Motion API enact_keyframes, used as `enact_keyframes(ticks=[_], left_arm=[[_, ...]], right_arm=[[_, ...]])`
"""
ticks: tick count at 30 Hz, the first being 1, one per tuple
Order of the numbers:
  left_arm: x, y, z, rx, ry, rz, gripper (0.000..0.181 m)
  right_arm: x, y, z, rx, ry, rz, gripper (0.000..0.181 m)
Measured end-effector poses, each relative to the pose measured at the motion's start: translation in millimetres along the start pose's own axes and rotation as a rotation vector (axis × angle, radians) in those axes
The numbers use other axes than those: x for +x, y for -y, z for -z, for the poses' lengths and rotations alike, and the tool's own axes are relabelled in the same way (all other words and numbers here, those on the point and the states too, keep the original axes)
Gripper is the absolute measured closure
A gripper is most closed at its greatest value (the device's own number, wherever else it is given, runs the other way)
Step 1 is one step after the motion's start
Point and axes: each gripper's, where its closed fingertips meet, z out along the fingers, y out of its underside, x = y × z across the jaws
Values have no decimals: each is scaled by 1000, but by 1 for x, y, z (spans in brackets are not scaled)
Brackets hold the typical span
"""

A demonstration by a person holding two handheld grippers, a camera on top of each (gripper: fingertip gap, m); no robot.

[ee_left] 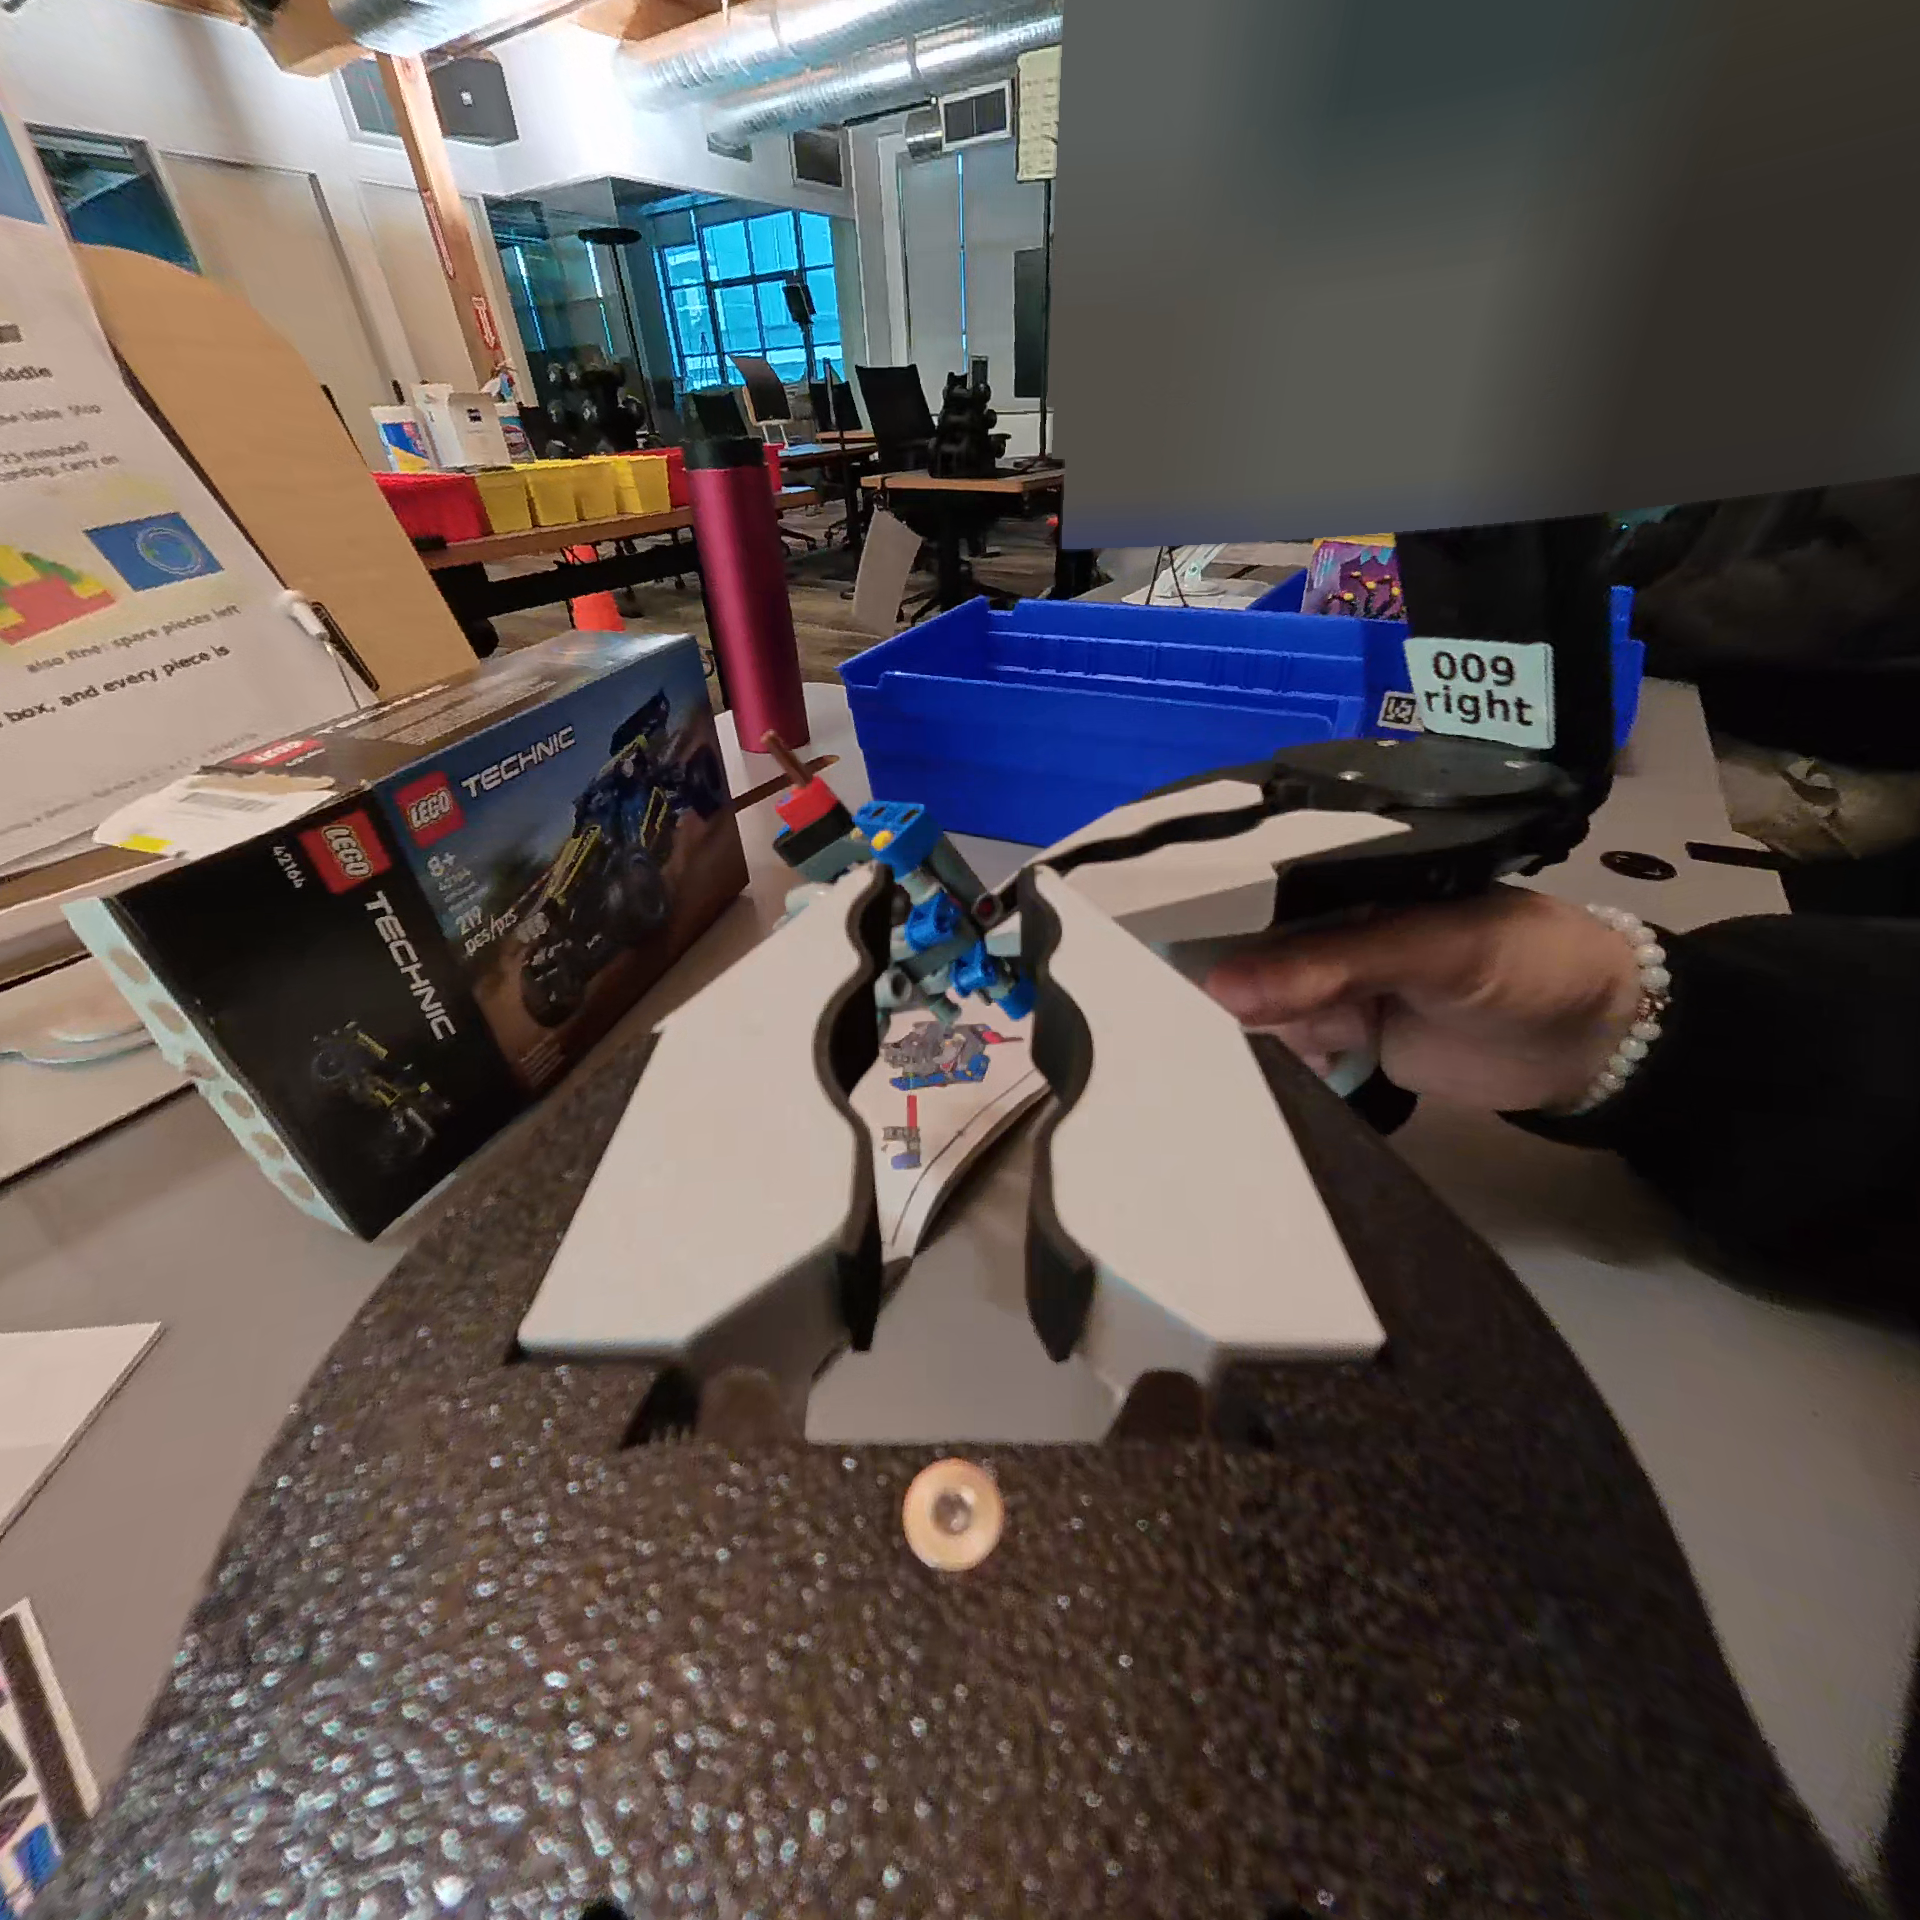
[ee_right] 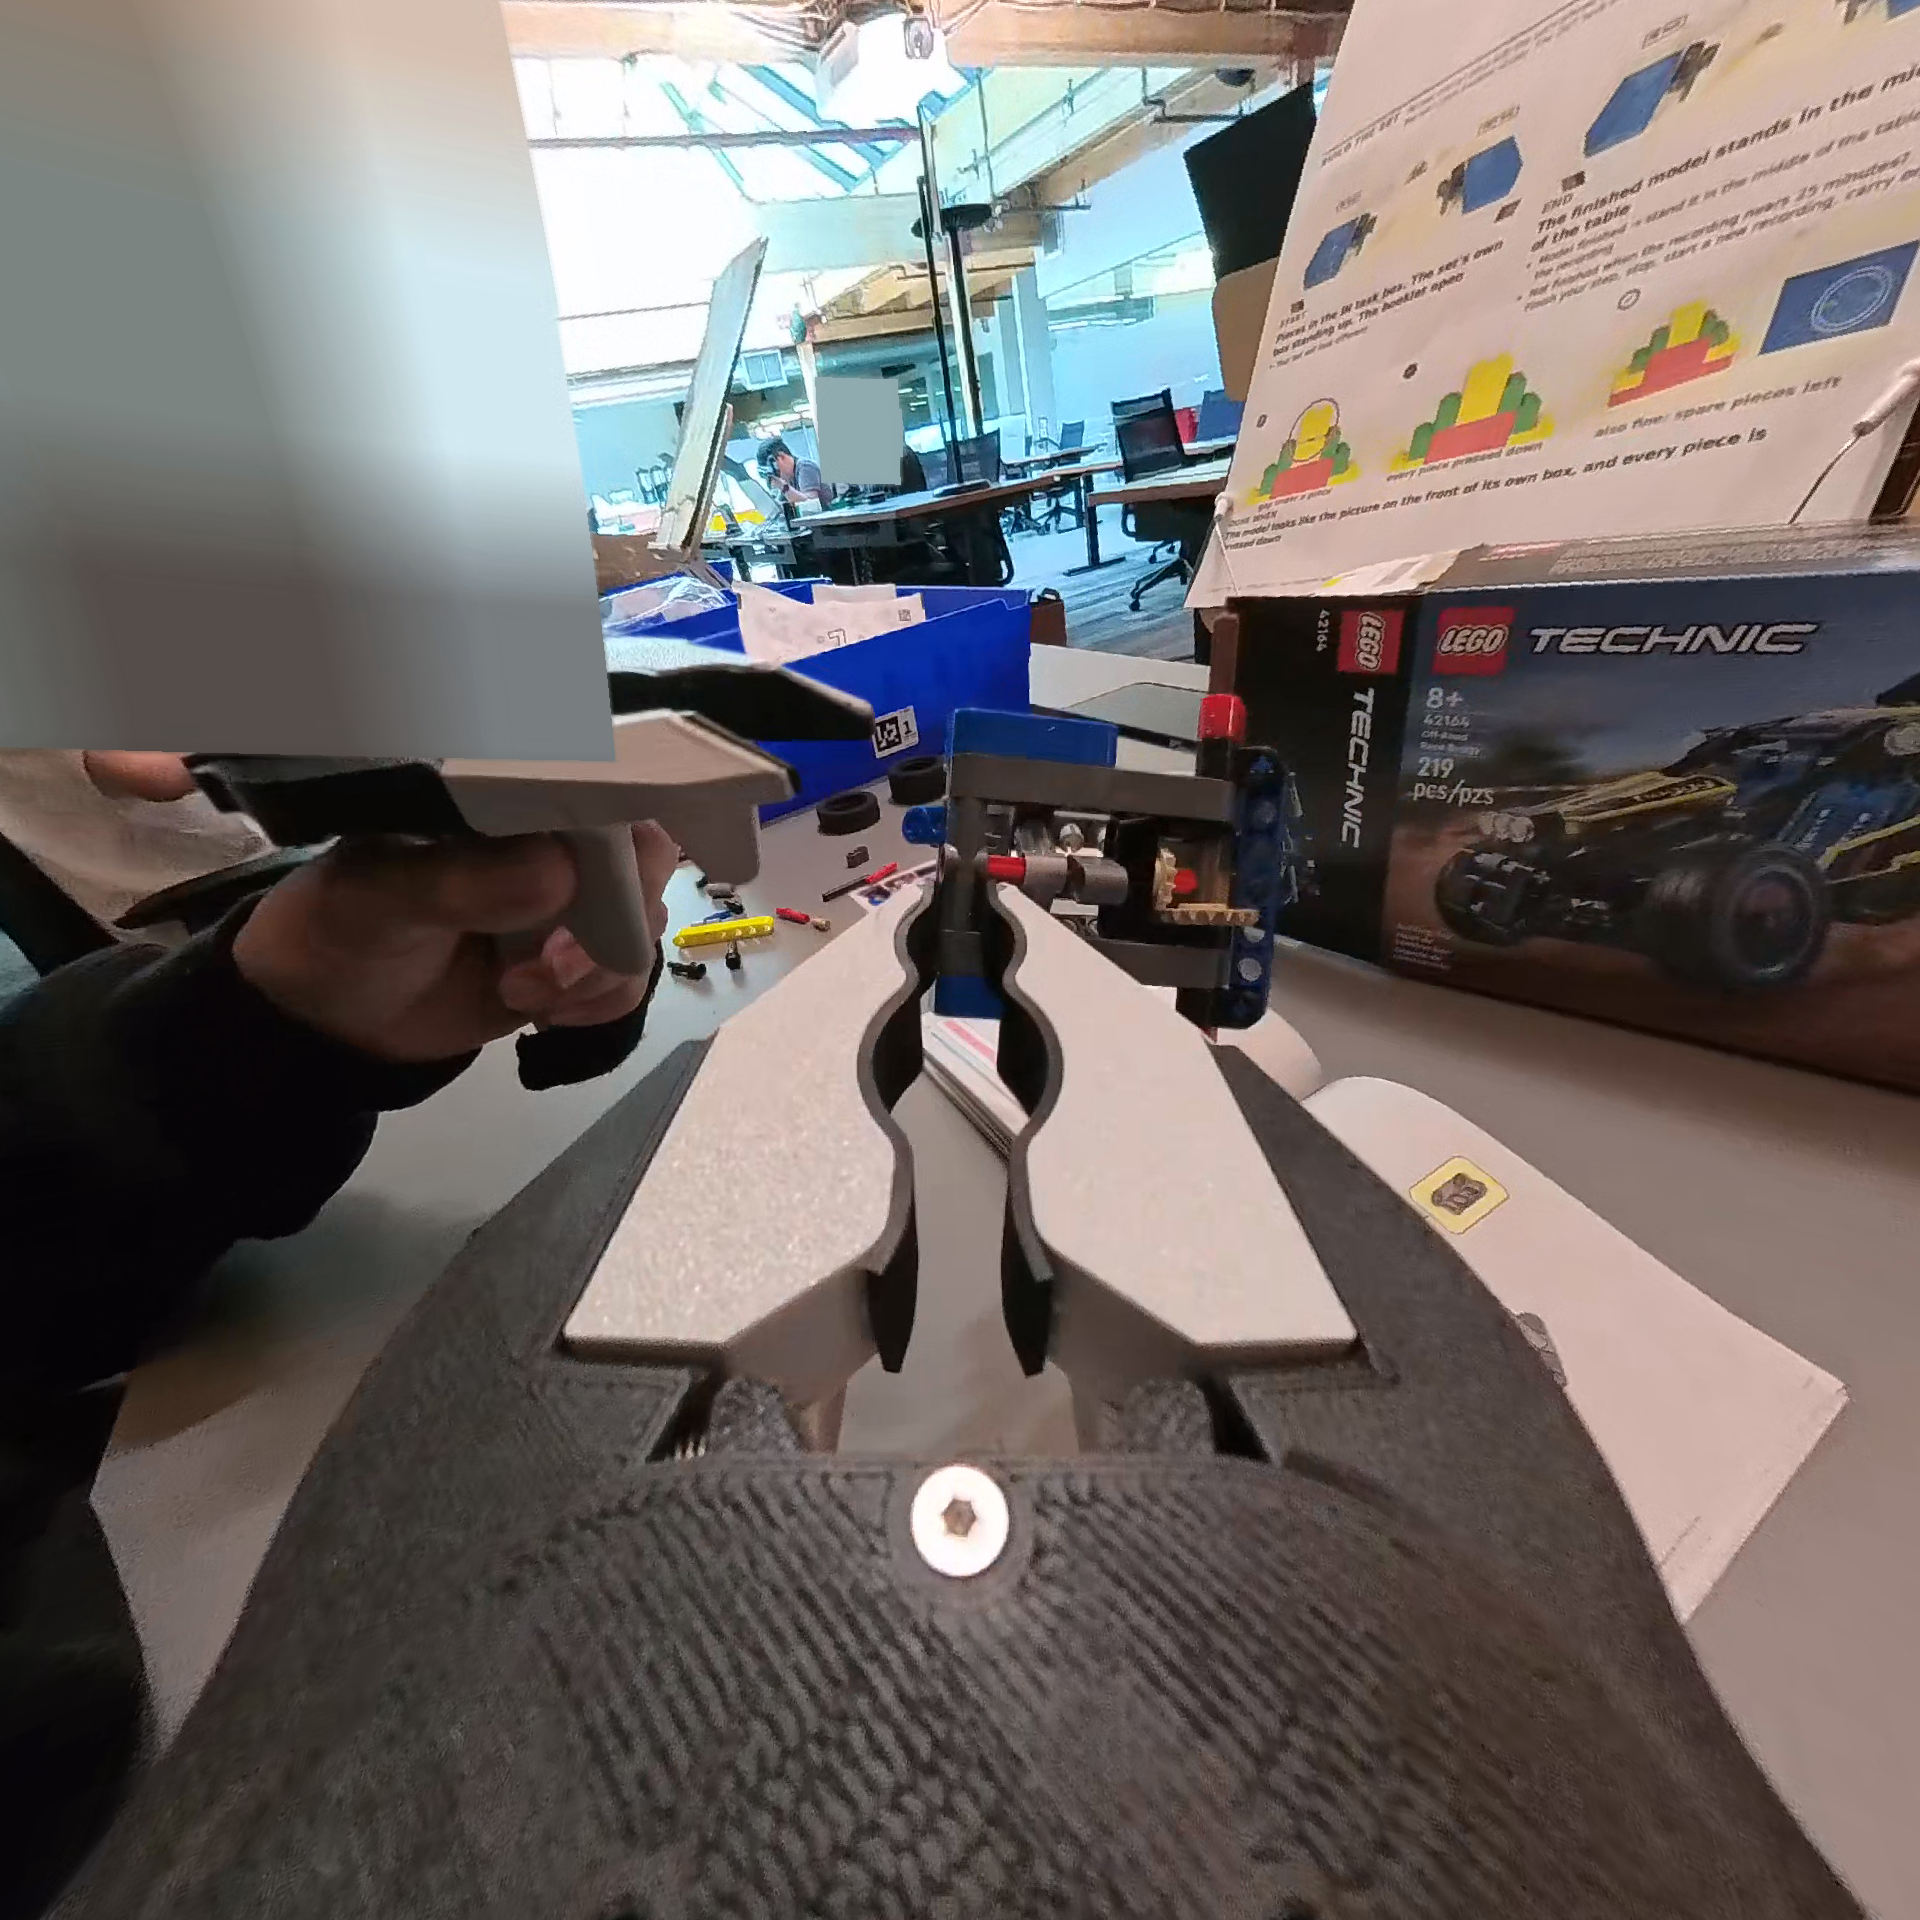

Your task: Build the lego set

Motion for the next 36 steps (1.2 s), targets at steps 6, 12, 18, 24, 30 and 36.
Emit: enact_keyframes(ticks=[6, 12, 18, 24, 30, 36], left_arm=[[-6, 0, 0, -14, 16, 28, 157], [-7, -2, 1, -25, 21, 31, 155], [-8, -4, 2, -37, 8, 55, 160], [-10, -11, 4, -68, 8, 8, 174], [-6, -21, 3, -144, -23, 61, 163], [-8, -26, 5, -170, -49, 142, 166]], right_arm=[[0, -3, -1, -45, -97, 297, 176], [-9, -7, -5, -129, -204, 800, 176], [-14, -12, -6, -187, -229, 1087, 176], [-14, -19, -6, -243, -240, 1274, 176], [-19, -24, -7, -251, -209, 1352, 176], [-21, -30, -8, -261, -177, 1353, 176]])
